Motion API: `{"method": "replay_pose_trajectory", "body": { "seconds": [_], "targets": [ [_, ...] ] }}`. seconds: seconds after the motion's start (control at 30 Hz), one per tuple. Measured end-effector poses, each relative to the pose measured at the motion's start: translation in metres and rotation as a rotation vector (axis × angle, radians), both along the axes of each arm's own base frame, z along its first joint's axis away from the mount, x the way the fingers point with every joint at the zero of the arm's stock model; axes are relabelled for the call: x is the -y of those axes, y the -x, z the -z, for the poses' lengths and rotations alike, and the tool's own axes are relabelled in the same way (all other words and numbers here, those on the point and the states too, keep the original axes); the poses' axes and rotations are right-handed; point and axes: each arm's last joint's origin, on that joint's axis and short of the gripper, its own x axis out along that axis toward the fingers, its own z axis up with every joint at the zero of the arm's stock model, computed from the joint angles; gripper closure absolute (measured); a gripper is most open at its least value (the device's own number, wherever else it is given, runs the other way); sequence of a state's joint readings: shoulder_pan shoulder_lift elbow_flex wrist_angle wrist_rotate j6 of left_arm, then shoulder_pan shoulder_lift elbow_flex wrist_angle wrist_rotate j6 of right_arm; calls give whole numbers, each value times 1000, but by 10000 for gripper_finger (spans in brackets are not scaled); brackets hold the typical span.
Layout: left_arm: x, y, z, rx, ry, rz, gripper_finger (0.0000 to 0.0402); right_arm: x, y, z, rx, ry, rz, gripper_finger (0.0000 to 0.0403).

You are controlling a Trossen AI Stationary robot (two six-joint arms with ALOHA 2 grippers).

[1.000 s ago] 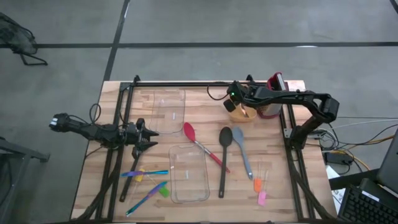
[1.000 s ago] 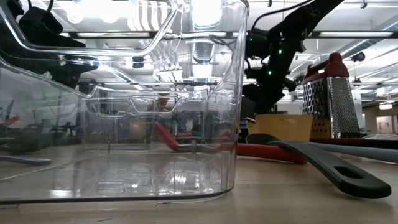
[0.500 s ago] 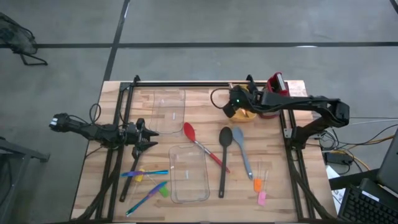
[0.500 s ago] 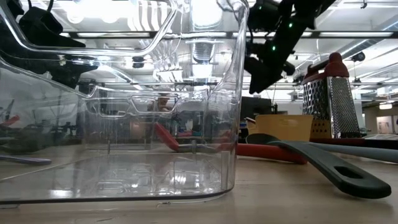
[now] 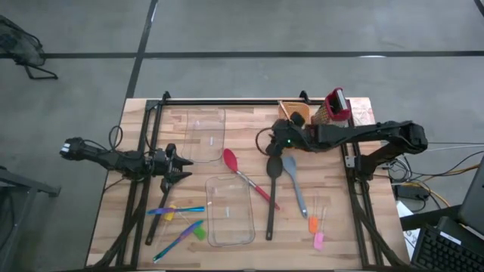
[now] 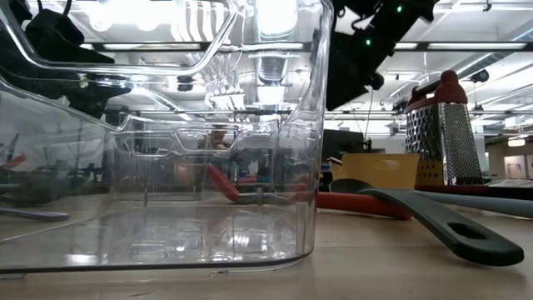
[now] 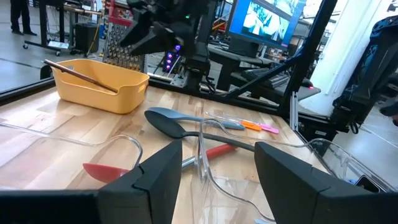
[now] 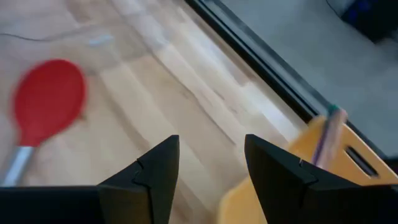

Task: Pick & Place Kitchen Items
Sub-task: Put the blue serving spoon into the bottom transparent bin

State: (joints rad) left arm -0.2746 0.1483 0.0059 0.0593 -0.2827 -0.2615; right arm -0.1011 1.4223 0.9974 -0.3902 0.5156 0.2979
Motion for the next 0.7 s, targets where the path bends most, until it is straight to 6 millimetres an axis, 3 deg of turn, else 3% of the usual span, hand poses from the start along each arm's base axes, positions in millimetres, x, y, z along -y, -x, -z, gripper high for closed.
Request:
{"method": "replay_pose_trajectory", "body": {
  "seconds": [0.2,0.37,0.7],
  "targets": [
    [0,0,0,0,0,0,193,-25,-9,-7,59,55,-135,223],
    [0,0,0,0,0,0,193,-37,-6,-5,30,34,-163,239],
    [0,0,0,0,0,0,193,-58,12,6,-51,-254,-102,265]
  ]
}}
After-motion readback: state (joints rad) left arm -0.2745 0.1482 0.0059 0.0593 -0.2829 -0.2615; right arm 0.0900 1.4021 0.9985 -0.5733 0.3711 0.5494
